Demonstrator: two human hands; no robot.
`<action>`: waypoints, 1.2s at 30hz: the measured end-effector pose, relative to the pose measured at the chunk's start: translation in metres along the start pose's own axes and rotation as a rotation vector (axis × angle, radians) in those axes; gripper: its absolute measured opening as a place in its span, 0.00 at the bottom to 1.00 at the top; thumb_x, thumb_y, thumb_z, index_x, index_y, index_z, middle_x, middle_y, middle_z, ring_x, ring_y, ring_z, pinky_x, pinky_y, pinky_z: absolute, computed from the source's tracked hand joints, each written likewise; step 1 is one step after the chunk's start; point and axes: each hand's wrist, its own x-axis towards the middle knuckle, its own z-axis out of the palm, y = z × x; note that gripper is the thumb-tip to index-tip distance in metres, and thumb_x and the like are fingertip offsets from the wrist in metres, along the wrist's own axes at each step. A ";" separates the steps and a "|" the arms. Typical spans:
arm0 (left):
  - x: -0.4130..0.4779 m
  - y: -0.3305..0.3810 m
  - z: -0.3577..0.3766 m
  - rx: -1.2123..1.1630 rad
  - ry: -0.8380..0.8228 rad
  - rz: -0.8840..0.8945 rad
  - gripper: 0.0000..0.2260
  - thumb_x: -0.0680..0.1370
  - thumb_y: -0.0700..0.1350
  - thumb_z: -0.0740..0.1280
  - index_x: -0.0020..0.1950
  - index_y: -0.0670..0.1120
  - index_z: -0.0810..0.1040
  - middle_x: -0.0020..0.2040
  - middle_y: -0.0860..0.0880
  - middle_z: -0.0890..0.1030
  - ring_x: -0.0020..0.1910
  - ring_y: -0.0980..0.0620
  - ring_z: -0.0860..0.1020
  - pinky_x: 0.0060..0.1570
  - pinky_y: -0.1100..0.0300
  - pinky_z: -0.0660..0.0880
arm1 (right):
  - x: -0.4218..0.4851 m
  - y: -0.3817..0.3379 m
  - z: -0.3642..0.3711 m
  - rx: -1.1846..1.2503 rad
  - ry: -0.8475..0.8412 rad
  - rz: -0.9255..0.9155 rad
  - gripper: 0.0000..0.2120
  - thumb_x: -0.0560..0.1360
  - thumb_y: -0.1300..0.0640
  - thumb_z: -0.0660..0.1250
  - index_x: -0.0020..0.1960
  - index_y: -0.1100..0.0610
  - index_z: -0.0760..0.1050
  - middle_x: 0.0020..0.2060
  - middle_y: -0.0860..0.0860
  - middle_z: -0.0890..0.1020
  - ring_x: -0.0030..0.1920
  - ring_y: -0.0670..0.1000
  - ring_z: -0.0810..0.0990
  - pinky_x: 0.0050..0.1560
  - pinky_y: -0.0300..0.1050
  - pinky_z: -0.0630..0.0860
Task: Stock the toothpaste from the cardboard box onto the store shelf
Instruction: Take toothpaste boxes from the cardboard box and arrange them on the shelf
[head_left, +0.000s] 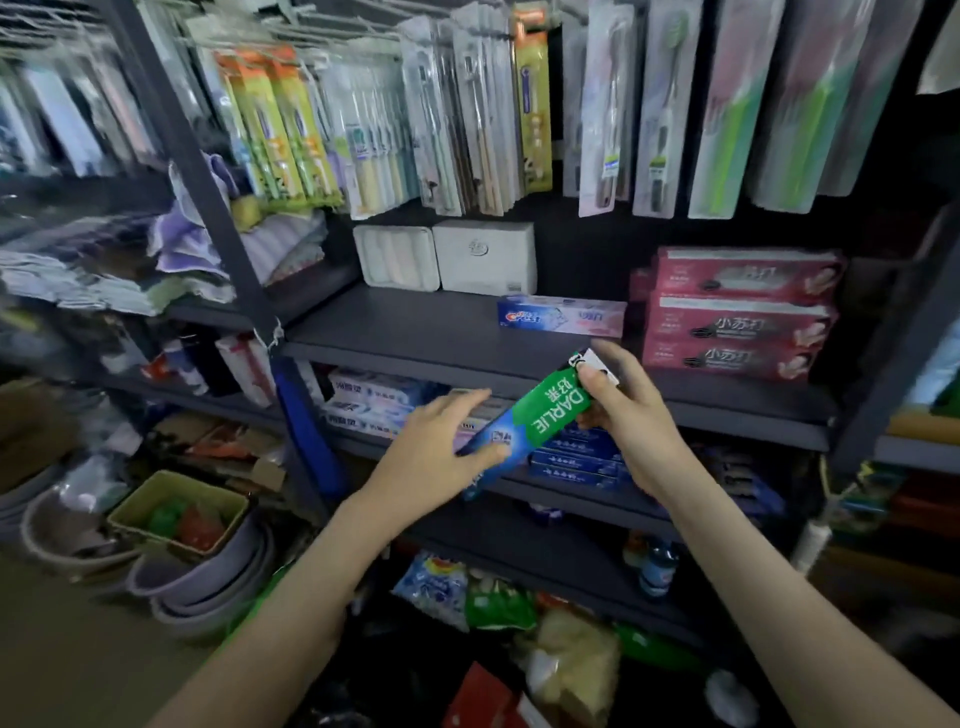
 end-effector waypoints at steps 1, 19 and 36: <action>0.006 -0.004 -0.005 0.006 -0.061 0.042 0.30 0.75 0.57 0.68 0.75 0.54 0.64 0.67 0.52 0.73 0.65 0.51 0.70 0.58 0.61 0.65 | 0.002 0.002 0.012 -0.034 -0.017 -0.006 0.14 0.77 0.55 0.66 0.62 0.54 0.72 0.44 0.53 0.79 0.38 0.48 0.78 0.38 0.42 0.76; 0.086 -0.100 -0.014 -0.884 0.288 -0.309 0.35 0.75 0.37 0.71 0.75 0.45 0.54 0.71 0.43 0.70 0.65 0.48 0.74 0.63 0.54 0.73 | 0.046 0.039 0.071 -0.844 -0.188 -0.041 0.19 0.78 0.54 0.66 0.67 0.55 0.72 0.57 0.54 0.77 0.55 0.52 0.75 0.53 0.42 0.69; 0.315 -0.245 0.003 0.417 0.046 0.338 0.21 0.75 0.40 0.70 0.68 0.45 0.75 0.62 0.39 0.75 0.61 0.37 0.73 0.58 0.44 0.69 | 0.248 0.104 0.144 -1.215 0.053 -0.059 0.26 0.79 0.59 0.63 0.75 0.58 0.60 0.67 0.59 0.68 0.68 0.59 0.65 0.69 0.45 0.61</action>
